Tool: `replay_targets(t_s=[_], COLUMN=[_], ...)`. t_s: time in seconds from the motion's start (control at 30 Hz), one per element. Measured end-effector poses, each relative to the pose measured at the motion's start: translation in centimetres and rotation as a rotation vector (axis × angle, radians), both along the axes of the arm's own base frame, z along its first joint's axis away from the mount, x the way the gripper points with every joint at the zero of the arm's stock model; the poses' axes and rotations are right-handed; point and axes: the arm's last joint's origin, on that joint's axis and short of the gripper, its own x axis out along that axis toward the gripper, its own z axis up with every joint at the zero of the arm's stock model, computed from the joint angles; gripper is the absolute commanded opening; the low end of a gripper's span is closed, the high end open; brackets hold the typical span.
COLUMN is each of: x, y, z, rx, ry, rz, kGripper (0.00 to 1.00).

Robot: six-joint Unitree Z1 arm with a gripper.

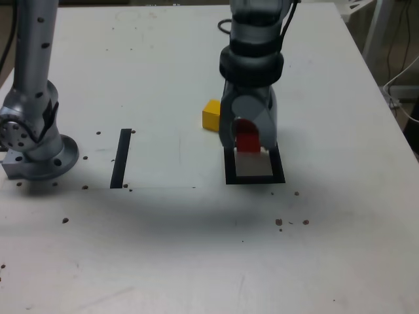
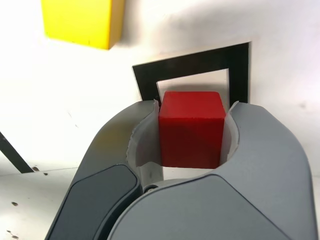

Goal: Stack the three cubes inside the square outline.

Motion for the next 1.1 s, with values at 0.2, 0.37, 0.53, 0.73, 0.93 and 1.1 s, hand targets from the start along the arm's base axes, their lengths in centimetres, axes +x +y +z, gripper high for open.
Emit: replay_targets(t_s=[0.2, 0.37, 0.53, 0.73, 0.93, 1.1], x=[-0.3, -0.2, 0.2, 0.3, 0.4, 0.3], y=[-0.3, -0.4, -0.4, -0.4, -0.4, -0.4], z=[-1.0, -1.4, -2.1, -2.3, -2.5, -3.0], rx=[0.004, 0.009, 0.011, 0.012, 0.012, 0.013], ry=[-0.003, -0.016, -0.012, -0.013, -0.014, 0.0], rz=[0.046, 0.068, 0.079, 0.086, 0.088, 0.088], kGripper=[0.28, 0.28, 0.28, 0.36, 0.9, 0.98])
